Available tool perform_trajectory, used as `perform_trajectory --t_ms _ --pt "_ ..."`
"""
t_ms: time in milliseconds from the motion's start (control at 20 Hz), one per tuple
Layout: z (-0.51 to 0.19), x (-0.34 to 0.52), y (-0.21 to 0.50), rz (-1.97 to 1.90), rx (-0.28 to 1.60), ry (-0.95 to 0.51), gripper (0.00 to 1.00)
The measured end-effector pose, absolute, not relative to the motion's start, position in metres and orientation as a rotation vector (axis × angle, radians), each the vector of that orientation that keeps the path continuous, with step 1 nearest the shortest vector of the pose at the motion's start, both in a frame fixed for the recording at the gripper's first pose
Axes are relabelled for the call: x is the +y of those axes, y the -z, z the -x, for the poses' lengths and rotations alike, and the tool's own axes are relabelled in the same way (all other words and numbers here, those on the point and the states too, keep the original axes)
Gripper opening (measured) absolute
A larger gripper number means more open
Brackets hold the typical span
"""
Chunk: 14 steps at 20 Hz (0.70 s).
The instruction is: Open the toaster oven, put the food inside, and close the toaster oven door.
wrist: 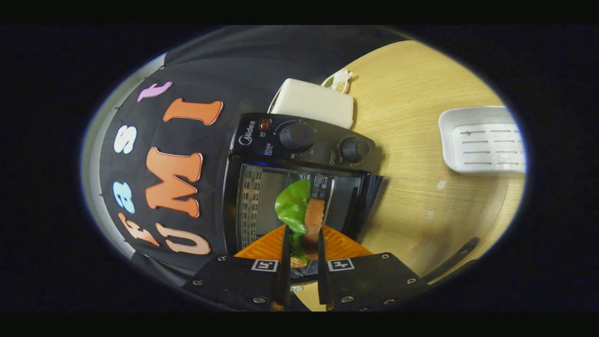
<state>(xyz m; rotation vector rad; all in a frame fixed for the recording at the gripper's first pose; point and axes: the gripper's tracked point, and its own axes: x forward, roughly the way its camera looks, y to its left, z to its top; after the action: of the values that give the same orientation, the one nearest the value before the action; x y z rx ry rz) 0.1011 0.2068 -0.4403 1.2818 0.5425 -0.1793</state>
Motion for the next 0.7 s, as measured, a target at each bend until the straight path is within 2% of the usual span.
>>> perform_trajectory --t_ms 350,550,700 --pt "-0.115 0.235 0.452 -1.254 0.586 0.260 0.33" --pt "-0.109 0.239 0.459 -1.239 0.640 0.291 0.49" --pt "-0.103 0.244 0.451 -1.247 0.653 0.286 0.77"
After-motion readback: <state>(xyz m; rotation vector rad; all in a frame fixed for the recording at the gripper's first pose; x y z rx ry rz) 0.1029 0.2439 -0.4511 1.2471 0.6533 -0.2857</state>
